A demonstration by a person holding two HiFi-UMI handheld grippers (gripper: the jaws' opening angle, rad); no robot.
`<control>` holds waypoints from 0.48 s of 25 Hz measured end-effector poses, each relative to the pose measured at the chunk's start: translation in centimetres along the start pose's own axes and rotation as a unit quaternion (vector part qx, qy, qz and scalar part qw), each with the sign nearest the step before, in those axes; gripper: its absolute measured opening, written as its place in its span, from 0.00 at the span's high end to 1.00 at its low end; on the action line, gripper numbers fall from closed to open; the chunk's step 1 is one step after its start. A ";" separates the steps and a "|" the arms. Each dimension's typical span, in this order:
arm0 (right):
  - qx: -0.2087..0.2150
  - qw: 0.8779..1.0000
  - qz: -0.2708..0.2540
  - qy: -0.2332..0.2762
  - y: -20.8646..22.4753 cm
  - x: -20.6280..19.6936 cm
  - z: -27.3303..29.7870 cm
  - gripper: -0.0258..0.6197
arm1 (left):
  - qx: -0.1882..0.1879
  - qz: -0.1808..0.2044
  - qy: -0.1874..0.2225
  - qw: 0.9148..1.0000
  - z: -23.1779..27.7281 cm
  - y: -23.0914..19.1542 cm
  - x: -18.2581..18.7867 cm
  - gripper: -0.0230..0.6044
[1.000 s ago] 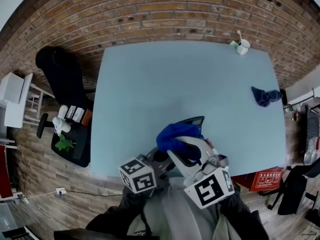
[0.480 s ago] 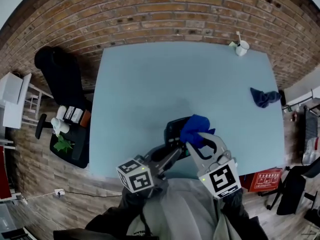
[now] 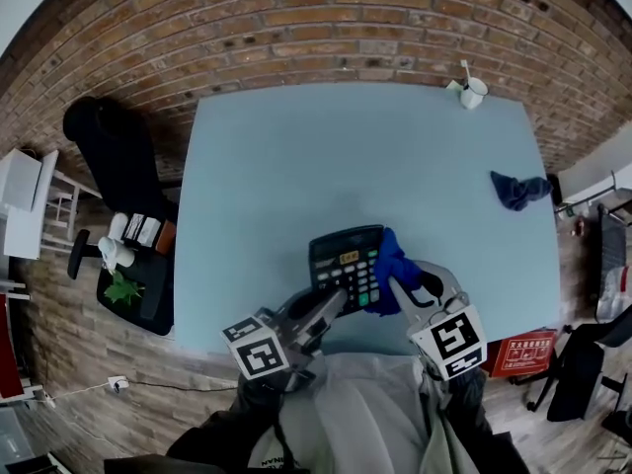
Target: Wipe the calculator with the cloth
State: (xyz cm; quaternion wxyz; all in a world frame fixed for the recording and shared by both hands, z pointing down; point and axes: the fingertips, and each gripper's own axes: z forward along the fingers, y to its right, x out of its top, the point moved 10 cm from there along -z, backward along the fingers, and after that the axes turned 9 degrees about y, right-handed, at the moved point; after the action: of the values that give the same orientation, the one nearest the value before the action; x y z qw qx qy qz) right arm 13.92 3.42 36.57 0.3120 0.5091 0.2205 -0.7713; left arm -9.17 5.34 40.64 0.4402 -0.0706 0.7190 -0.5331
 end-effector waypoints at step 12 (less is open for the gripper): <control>-0.006 0.999 0.022 0.048 -1.6 -2.3 0.8 0.83 | 0.019 -0.069 0.020 0.997 1.4 -3.0 -0.9 0.83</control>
State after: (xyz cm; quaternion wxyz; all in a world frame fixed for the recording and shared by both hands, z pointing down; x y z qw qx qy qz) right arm 12.91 4.63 39.04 0.3207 0.5483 0.2287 -0.7377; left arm -8.71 3.62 43.61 0.3889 -0.1011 0.7111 -0.5770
